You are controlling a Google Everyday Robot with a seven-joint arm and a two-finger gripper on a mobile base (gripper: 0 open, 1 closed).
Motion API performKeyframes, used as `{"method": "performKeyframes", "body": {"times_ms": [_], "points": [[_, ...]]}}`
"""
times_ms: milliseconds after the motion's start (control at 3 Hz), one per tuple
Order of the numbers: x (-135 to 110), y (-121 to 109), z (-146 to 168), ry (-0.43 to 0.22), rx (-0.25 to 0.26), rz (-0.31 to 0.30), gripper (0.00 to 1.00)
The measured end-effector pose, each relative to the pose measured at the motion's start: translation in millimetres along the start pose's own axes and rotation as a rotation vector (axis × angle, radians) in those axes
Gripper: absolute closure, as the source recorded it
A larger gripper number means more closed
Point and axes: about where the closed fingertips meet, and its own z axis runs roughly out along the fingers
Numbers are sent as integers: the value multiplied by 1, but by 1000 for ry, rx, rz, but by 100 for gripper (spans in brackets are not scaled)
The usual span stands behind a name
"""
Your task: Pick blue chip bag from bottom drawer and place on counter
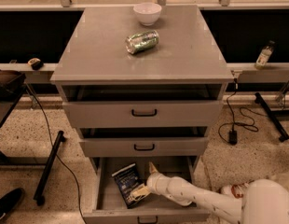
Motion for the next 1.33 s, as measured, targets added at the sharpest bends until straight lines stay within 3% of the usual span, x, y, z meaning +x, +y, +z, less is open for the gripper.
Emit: {"method": "performKeyframes", "body": {"times_ms": [333,1000,1333], "points": [[5,-6,1,10,24,-7,0],[45,4,36,67,-112,67,0],[61,8,49,108,-162,71,0]]}}
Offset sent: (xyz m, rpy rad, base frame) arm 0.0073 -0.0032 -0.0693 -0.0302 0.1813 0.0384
